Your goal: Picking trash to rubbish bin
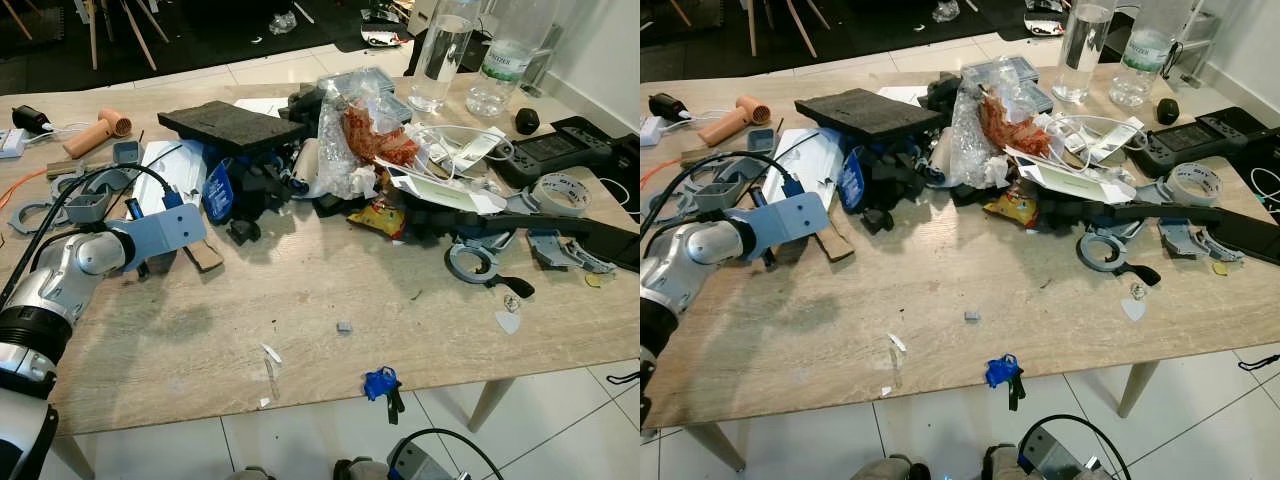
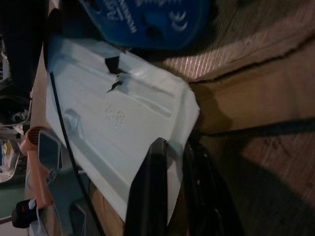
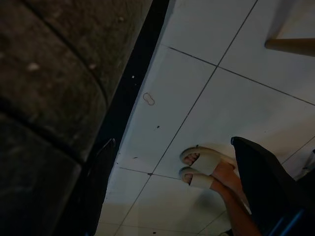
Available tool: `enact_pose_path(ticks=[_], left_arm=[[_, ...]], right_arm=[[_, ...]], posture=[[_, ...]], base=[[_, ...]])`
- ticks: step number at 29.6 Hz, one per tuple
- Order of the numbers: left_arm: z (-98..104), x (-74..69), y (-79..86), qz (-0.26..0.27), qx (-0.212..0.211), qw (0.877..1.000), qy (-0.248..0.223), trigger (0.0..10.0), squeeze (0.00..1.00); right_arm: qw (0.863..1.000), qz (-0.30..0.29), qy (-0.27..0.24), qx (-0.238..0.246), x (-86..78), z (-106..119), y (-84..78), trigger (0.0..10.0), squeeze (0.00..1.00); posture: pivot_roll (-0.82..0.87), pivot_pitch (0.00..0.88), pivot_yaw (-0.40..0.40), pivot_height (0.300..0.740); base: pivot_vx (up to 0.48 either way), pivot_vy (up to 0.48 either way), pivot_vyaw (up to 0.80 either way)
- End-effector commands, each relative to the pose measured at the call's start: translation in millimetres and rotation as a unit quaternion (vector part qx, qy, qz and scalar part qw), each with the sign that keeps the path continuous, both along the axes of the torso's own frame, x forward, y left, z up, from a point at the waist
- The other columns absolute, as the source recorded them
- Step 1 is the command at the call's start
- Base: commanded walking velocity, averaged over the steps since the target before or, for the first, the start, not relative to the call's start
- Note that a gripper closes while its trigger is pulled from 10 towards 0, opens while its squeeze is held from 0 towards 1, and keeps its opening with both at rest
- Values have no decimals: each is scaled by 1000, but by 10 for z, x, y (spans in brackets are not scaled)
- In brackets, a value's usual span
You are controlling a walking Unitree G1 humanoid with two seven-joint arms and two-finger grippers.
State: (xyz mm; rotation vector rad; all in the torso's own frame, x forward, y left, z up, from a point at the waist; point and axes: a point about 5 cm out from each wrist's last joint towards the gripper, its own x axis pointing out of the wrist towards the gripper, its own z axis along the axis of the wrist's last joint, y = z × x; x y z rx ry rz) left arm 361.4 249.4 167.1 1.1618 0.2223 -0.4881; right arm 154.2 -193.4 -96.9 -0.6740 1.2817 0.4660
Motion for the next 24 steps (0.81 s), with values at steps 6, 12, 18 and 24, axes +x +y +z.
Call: enact_pose_path(ticks=[6, 12, 18, 24], left_arm=[[-51, -18, -9, 19, -51, 998, -30, 0, 0], [184, -34, -107, -16, -139, 987, -74, 588, 0], [365, -67, -150, -48, -159, 980, -113, 1373, 0], [495, -169, -280, -98, -250, 958, -99, 10000, 12]], right_arm=[[999, -6, 7, 38, -45, -38, 195, 10000, 0], [999, -2, 4, 36, -29, -32, 196, 10000, 0], [999, 3, 1, 35, -12, -26, 202, 10000, 0], [999, 7, -1, 35, -1, -23, 212, 10000, 0]], posture=[[-8, 173, 33, 740], [-2, 163, 26, 740], [1, 154, 23, 740], [5, 141, 22, 740]], base=[[0, 0, 0], [0, 0, 0], [0, 0, 0], [0, 0, 0]])
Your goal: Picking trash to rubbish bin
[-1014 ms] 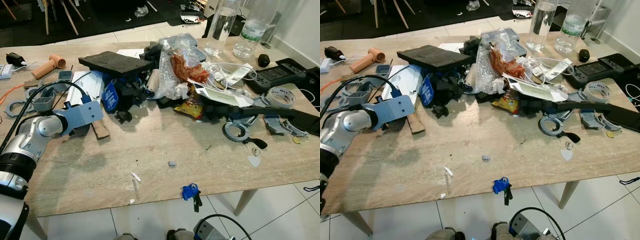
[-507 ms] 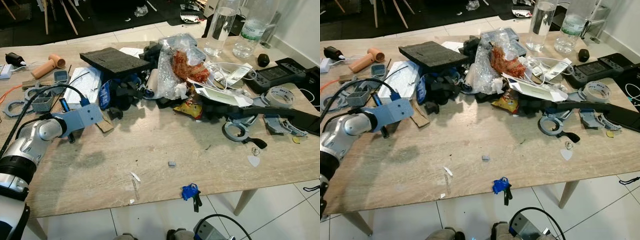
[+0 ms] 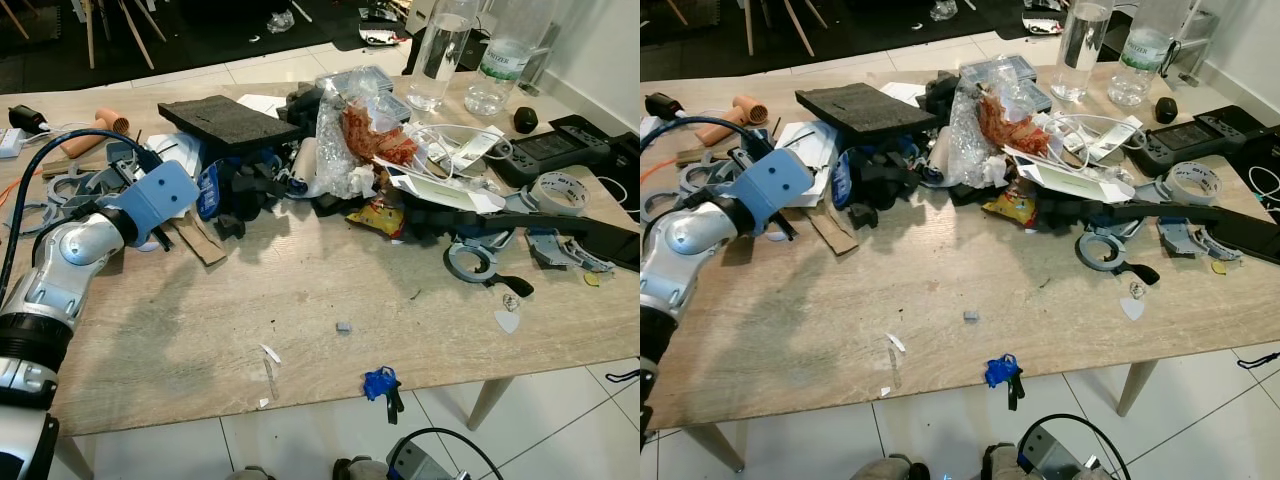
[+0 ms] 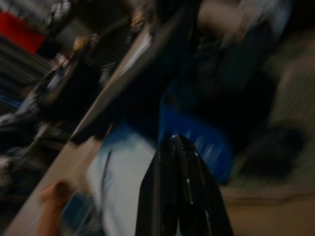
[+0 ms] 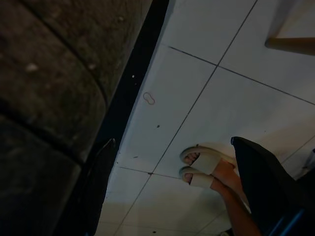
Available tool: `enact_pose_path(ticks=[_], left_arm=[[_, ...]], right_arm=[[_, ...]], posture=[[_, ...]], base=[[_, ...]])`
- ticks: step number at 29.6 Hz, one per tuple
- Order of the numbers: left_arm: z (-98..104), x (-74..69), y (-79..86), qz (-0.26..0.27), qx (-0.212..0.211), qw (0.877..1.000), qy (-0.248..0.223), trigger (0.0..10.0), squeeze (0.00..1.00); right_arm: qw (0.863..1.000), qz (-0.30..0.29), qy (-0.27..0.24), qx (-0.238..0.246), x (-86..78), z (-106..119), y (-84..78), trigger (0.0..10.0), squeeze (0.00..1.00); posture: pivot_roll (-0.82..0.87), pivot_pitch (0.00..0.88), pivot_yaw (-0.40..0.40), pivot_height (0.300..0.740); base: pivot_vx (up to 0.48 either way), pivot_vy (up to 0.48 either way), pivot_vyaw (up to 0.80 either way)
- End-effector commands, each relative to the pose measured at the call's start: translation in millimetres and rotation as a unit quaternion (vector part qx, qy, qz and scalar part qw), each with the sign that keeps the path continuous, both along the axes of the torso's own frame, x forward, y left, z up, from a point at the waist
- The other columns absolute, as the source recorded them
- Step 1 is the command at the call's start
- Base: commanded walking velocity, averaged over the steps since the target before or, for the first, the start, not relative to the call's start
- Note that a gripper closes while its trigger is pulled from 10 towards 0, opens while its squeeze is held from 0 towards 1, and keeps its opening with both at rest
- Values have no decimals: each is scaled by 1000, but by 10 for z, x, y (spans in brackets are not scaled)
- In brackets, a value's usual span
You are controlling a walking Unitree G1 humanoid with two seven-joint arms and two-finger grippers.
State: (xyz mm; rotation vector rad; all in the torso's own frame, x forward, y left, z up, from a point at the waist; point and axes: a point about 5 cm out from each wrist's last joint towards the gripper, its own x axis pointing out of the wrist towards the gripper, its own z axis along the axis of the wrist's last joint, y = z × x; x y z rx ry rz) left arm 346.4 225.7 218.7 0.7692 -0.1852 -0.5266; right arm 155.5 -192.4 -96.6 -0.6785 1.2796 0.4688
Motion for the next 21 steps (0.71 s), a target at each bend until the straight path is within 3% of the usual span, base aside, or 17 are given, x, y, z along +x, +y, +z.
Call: enact_pose_path(ticks=[1, 11, 15, 21], left_arm=[[1, -57, -101, -36, -49, 998, 18, 10000, 1000], [-105, -98, -358, -47, -87, 995, 11, 10000, 1000], [-310, -100, -543, -17, -51, 998, 20, 10000, 1000], [-361, -101, -754, -11, -102, 994, 20, 10000, 1000]], right_arm=[[999, 6, 0, 35, -11, -26, 205, 10000, 0], [999, 7, -1, 36, 0, -22, 211, 10000, 0], [999, 10, 0, 34, 4, -20, 207, 10000, 0], [999, 10, 0, 34, 6, -19, 207, 10000, 0]], posture=[[7, 139, 23, 740], [11, 145, 28, 740], [17, 151, 24, 740], [17, 151, 24, 740]], base=[[0, 0, 0], [0, 0, 0], [0, 0, 0], [0, 0, 0]])
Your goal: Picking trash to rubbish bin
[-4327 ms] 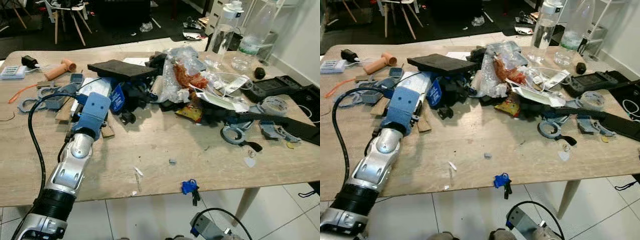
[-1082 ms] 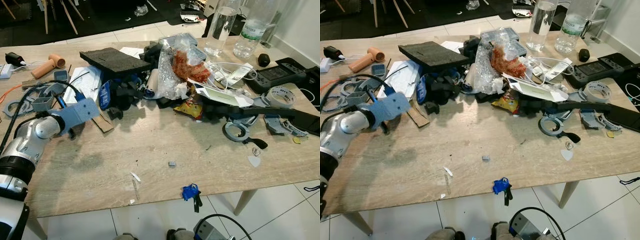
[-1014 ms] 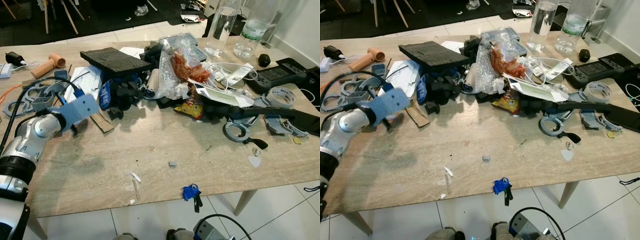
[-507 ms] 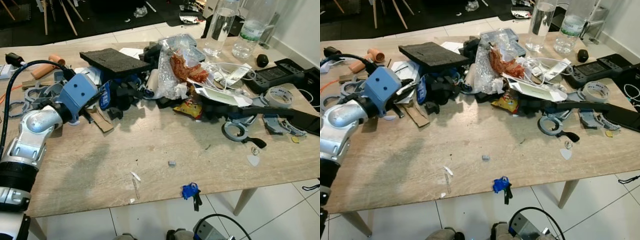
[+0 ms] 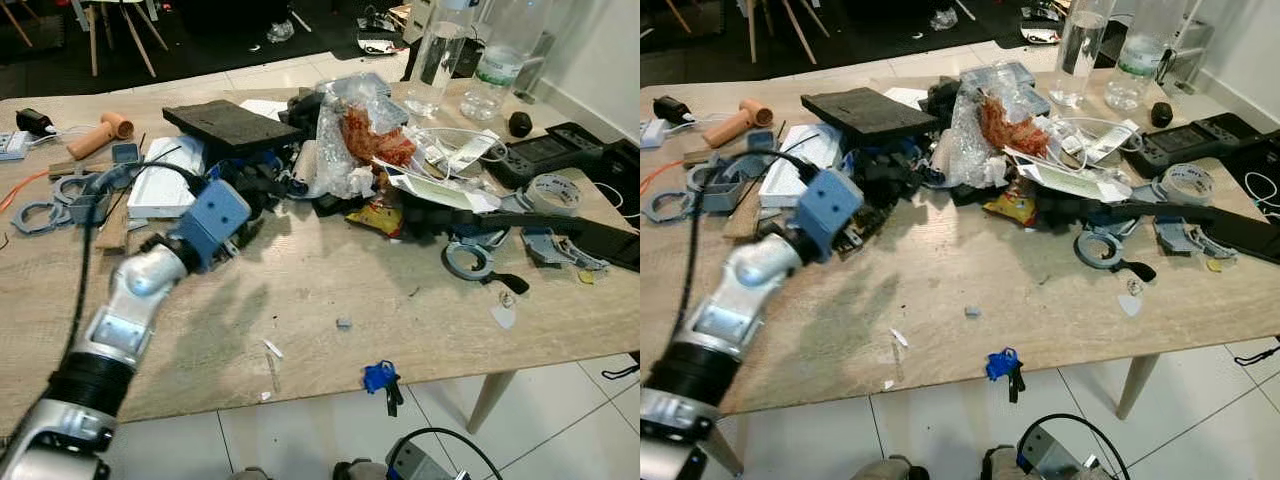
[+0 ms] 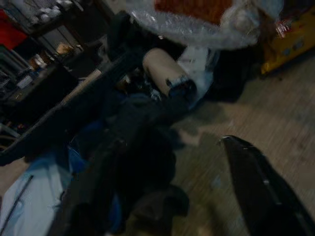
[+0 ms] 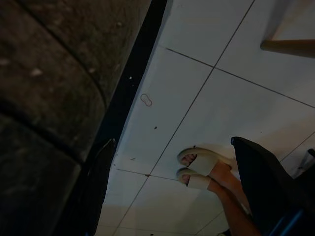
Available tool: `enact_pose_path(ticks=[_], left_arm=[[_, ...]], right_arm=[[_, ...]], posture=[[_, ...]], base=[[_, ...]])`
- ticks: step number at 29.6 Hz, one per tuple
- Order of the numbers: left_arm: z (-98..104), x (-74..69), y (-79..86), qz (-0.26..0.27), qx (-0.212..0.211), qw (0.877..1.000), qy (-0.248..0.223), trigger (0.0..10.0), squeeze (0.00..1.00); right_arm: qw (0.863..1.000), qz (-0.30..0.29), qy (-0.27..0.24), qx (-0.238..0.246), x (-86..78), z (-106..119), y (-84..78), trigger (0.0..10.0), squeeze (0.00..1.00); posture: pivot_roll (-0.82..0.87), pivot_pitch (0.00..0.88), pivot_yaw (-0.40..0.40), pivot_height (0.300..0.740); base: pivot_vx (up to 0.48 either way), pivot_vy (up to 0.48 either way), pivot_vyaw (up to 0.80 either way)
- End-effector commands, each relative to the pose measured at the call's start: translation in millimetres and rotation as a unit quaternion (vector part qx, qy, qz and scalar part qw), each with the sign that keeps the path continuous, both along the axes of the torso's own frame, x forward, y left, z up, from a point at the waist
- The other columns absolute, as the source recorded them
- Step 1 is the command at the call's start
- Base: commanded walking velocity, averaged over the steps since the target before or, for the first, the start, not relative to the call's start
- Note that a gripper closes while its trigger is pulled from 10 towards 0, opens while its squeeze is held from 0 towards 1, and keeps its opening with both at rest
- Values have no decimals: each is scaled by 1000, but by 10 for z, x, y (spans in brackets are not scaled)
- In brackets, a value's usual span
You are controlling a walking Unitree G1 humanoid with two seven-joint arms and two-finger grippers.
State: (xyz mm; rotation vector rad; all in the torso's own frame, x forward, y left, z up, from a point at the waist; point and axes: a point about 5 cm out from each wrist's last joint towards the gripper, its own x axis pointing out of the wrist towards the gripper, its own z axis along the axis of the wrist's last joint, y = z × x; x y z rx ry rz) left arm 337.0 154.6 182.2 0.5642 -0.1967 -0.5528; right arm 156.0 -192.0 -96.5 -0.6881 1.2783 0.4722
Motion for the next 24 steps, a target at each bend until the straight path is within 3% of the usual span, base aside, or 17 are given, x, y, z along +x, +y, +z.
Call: enact_pose_path(ticks=[1, 2, 3, 4, 7, 13, 24], left_arm=[[5, -7, -43, 7, -6, 1000, -6, 10000, 1000], [-7, 12, -75, 16, -8, 1000, -5, 10000, 443], [-16, 24, -91, 23, -8, 1000, -4, 10000, 443], [-27, 41, -100, 37, -6, 999, -4, 10000, 0], [-30, 72, -98, 65, -21, 998, 0, 10000, 0], [-25, 84, -87, 76, -26, 997, 2, 10000, 0], [146, 84, -64, 72, -4, 995, -69, 10000, 0]], right_arm=[[999, 6, 0, 36, 1, -20, 202, 10000, 0], [999, 6, 0, 36, 2, -20, 202, 10000, 0], [999, 6, -1, 36, 2, -20, 202, 10000, 0], [999, 6, -1, 36, 2, -20, 202, 10000, 0], [999, 5, 0, 37, 2, -20, 202, 10000, 0], [999, 4, 0, 37, -1, -21, 203, 10000, 0], [999, 2, 1, 36, -7, -23, 196, 10000, 0]], posture=[[17, 151, 24, 740], [17, 151, 24, 740], [17, 151, 24, 740], [17, 151, 24, 740], [10, 152, 26, 740], [7, 152, 28, 740], [1, 157, 29, 740]], base=[[0, 0, 0], [0, 0, 0], [0, 0, 0], [0, 0, 0], [0, -112, 0], [0, -477, 0], [0, -23, 0]])
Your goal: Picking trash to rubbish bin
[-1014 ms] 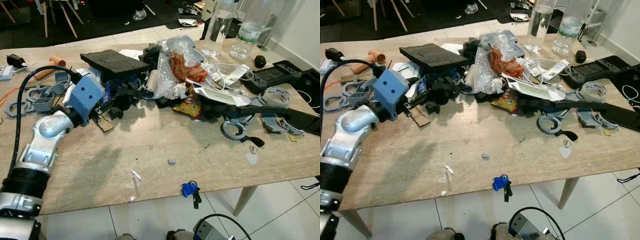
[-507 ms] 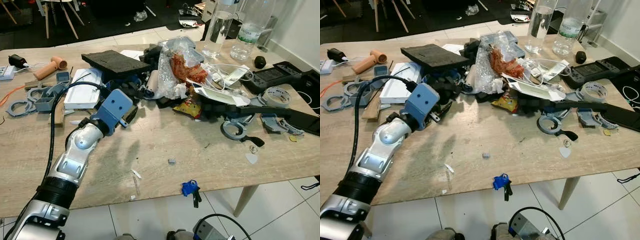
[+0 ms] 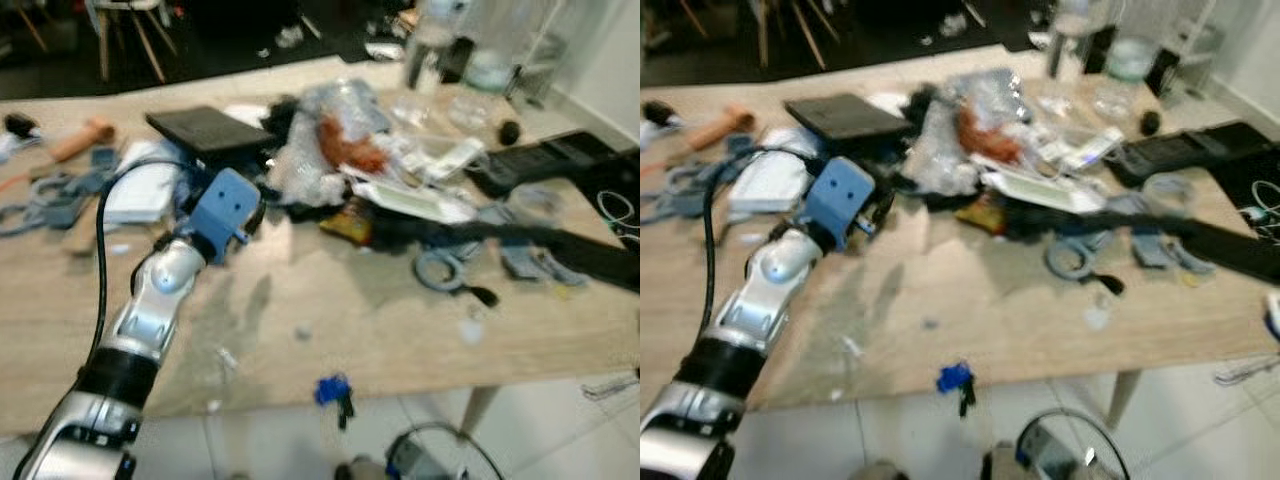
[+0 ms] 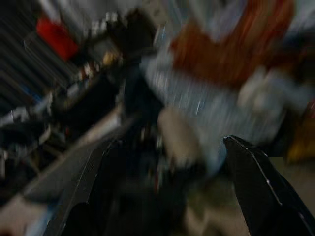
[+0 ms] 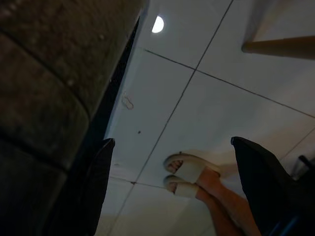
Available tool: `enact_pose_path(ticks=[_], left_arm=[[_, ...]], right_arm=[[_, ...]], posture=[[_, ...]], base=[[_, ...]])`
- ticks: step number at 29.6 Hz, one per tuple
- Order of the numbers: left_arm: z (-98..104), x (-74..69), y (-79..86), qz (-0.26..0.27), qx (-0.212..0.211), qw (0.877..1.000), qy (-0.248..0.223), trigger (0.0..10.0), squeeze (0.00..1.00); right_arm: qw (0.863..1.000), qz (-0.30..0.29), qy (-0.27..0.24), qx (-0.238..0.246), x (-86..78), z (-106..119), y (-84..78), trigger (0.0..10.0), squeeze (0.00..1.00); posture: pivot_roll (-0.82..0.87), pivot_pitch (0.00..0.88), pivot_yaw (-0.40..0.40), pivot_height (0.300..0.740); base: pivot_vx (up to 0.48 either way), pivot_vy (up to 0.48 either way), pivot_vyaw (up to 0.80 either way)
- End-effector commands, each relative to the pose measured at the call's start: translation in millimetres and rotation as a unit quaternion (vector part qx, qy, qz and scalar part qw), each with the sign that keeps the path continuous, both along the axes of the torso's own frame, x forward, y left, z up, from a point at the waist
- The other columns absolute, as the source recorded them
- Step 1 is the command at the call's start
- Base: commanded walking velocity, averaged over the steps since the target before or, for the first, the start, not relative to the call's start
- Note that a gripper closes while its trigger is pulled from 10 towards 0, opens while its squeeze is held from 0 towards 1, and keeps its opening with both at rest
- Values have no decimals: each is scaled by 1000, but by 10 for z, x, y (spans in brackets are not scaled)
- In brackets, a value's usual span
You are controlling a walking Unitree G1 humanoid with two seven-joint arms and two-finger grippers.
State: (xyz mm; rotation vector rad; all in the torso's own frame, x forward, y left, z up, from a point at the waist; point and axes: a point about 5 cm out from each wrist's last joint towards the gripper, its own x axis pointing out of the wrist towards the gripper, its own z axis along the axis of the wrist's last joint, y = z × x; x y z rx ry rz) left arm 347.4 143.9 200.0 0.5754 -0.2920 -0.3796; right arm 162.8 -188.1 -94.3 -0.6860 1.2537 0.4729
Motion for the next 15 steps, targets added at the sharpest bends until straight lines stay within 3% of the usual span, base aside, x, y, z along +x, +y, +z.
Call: enact_pose_path(ticks=[1, 10, 15], left_arm=[[-19, -20, 46, 6, 18, 1000, -7, 10000, 0], [0, 30, 142, 19, 68, 997, -19, 10000, 0], [-66, 92, 247, 26, 99, 995, 1, 10000, 0]], right_arm=[[999, 0, 11, 32, -76, -45, 157, 10000, 0], [999, -1, 13, 31, -88, -50, 155, 10000, 0], [999, -1, 15, 31, -103, -56, 158, 10000, 0]], posture=[[1, 157, 29, 740], [-6, 164, 32, 740], [-8, 165, 36, 740]], base=[[0, 0, 0], [0, 0, 0], [0, 0, 0]])
